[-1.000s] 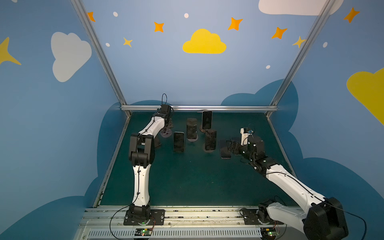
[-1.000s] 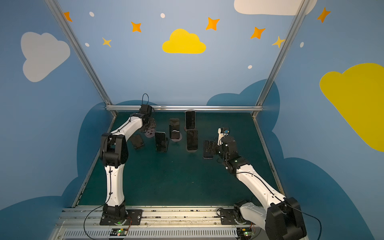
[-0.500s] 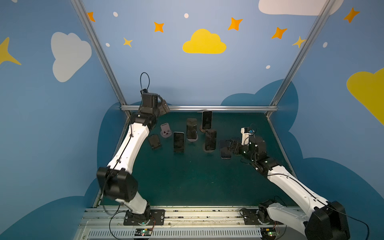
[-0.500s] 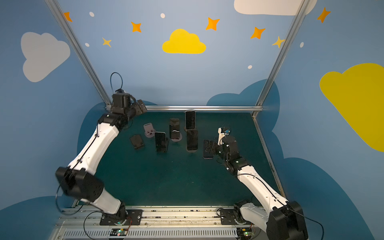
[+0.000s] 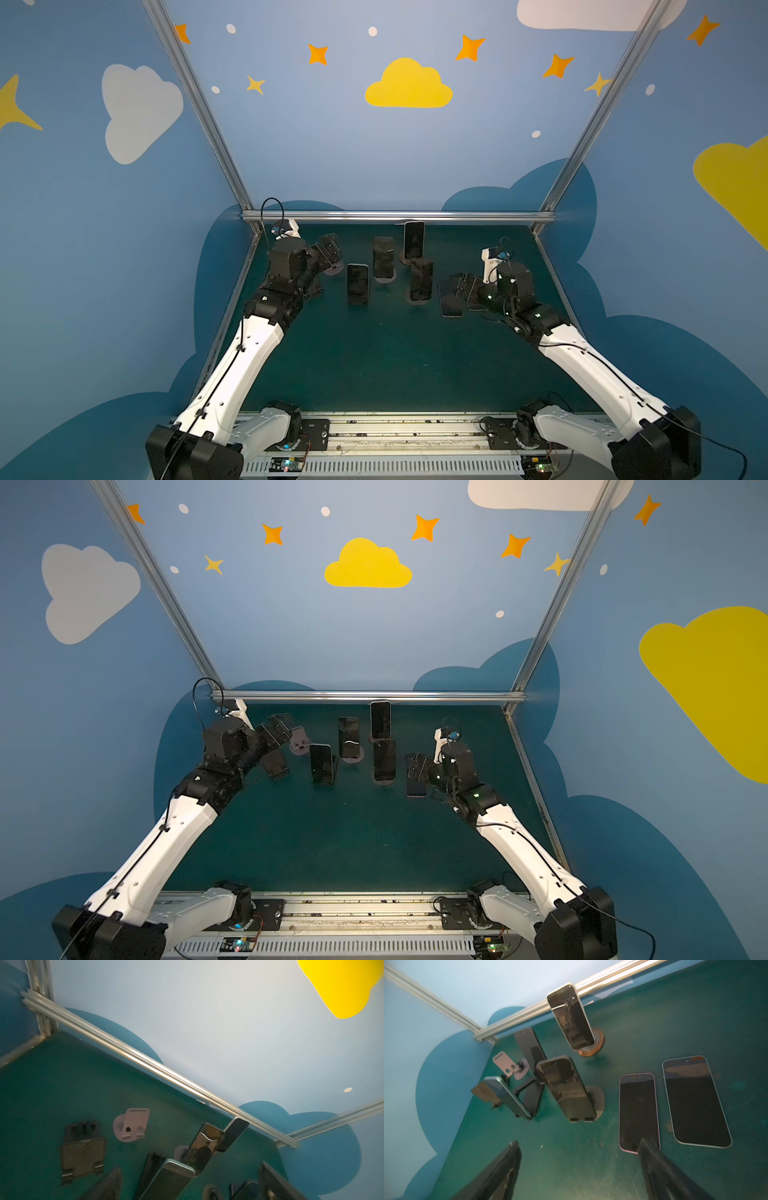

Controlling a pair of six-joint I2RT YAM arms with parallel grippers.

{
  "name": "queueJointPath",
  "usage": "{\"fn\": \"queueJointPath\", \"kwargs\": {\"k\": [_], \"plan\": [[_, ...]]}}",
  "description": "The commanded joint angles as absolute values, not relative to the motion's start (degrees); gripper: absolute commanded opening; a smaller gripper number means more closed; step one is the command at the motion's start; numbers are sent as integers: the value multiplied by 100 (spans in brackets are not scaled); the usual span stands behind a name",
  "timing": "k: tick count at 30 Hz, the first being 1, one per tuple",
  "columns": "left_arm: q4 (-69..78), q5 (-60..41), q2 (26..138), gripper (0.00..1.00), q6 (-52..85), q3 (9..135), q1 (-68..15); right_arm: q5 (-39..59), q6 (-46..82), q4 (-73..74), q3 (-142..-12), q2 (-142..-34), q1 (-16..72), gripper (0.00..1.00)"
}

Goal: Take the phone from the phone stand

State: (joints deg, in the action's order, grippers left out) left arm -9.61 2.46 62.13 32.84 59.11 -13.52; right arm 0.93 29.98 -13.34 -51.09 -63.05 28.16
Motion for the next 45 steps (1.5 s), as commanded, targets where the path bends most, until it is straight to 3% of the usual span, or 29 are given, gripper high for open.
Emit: {"fn": "queueJointPath", "kwargs": {"k": [1, 6, 15, 28, 45], "plan": [[-594, -80, 6135, 100, 4023, 5691, -1353, -290, 2706, -1788, -5568, -6514, 3103, 89], [-421, -191, 6100, 100, 4356, 5459, -1468, -970, 2367, -1751, -6027, -7234, 3639, 90], [-417, -294, 6163, 100, 4408, 5449, -1520, -1214, 2192, -1113, -6710, -8599, 3790, 92], [-495, -811, 6413, 100, 4399, 5621, -1512, -1085, 1791, -291, -6887, -9299, 3795, 93], [-323, -950, 6505, 100, 4581, 5505, -1520, -1436, 2052, -266, -7226, -9836, 3797, 93]]}}
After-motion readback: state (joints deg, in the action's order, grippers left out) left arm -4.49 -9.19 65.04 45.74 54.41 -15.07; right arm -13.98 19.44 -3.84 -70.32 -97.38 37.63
